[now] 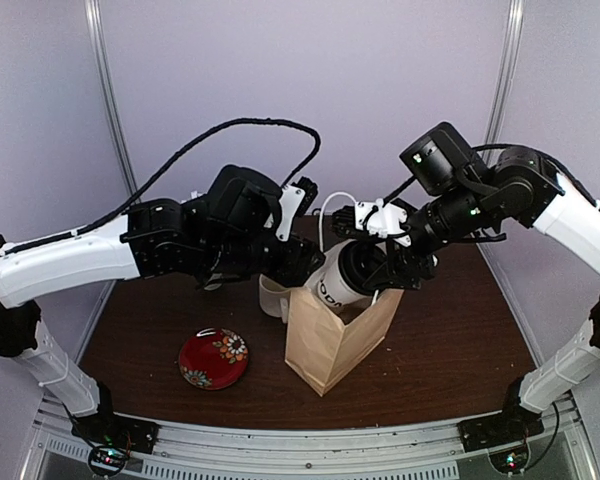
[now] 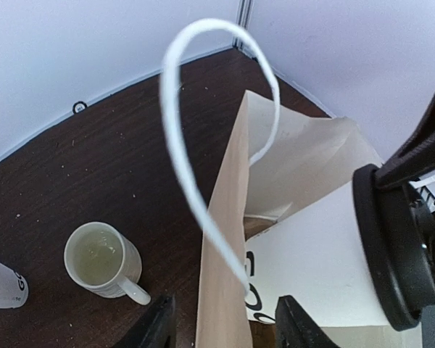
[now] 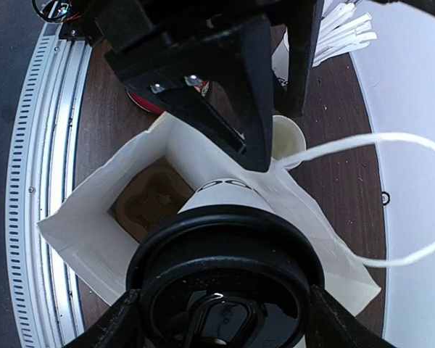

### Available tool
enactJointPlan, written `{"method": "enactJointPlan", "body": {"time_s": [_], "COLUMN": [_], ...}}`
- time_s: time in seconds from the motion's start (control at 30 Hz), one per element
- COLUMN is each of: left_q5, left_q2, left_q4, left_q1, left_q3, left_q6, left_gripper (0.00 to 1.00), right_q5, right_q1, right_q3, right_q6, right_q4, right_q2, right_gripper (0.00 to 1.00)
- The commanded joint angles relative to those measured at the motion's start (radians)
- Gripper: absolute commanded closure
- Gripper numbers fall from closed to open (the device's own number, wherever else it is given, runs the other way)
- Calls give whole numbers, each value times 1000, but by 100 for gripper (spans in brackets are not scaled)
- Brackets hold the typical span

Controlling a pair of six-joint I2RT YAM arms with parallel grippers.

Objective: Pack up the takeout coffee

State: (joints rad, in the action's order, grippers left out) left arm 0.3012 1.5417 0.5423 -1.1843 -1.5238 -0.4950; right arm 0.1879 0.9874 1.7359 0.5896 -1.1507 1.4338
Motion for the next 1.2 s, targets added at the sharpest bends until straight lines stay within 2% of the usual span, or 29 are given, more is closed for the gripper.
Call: {"method": "enactJointPlan", "body": {"time_s": [0.0,0.2,0.3,0.43,0.67,0.93,1.17], "left_q5": [-90,-199,-230,-252,-301,-405,-378], "left_q2": [46,95,124,164,235,292,260], "left_q4": [66,98,153,247,353,392,370], "left_q1": [38,74,87,107,153,164,164], "left_q3": [-70,-122,-175,-248,-385,-485,-479], "left_q6": [-51,-51,-68,-81,8,275,483], "left_gripper": [53,68,70,80,100,100,100], "right_q5": [21,14,14,16,-17,-18,-18], "right_q1": [-6,-7,-10,-12,-29,-103,-138], "right_q3": [-15,-23,-20,-11,40,137,149], "right_q6": [-19,-19,-20,-20,-8,1,29], "right_q4": [8,5,6,5,-4,-9,-37], "right_q2": [-27,-33,-35,-33,-29,6,23], "right_gripper": [56,56,56,56,56,56,56]}}
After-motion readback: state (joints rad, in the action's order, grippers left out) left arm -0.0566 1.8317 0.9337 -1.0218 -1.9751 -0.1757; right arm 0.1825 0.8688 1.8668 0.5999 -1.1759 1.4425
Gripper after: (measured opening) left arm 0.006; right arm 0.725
